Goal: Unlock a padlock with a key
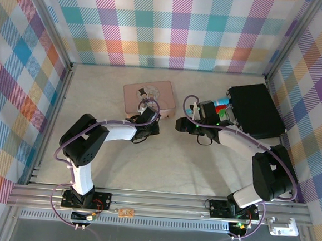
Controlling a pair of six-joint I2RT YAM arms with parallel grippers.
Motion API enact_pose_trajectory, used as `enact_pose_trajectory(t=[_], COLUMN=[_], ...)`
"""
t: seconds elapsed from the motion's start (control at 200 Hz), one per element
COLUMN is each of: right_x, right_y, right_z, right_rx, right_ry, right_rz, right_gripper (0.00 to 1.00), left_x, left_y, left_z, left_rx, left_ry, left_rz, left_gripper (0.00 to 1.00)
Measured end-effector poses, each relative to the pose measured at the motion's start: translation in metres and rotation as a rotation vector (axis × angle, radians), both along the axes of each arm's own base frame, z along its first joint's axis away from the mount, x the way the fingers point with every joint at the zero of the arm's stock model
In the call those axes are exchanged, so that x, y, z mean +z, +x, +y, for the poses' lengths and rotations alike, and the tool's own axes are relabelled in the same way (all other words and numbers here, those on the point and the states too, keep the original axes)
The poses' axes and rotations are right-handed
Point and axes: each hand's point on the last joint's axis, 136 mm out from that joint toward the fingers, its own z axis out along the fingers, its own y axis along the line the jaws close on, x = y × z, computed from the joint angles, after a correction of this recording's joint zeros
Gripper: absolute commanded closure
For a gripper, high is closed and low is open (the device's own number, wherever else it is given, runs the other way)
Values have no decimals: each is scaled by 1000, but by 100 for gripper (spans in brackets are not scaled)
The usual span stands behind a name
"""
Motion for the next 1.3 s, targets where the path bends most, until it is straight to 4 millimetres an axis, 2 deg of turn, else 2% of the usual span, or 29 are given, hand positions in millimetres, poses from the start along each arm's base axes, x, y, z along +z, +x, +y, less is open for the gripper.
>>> enact_pose_trajectory(t=[0.325, 0.495, 0.745, 0.965, 1.14, 1.3], right_x=[-9, -10, -6, 1, -5, -12], right_y=[-8, -14, -22, -17, -14, -12], right_z=[4, 14, 31, 58, 76, 85], right_rx=[-12, -9, 1, 16, 19, 11], right_ry=[64, 158, 340, 461, 533, 573], right_rz=[43, 76, 94, 70, 79, 96], right_gripper=[36, 39, 46, 58, 59, 61], left_x=[2, 13, 47, 57, 64, 74], left_y=[2, -6, -7, -5, -3, 1], left_z=[-10, -15, -25, -30, -30, -31], left_rx=[-12, 6, 71, 116, 147, 164], left_ry=[-71, -182, -436, -599, -693, -756], left_rz=[-22, -25, -60, -61, -70, -91], left_gripper=[100, 100, 100, 100, 100, 100])
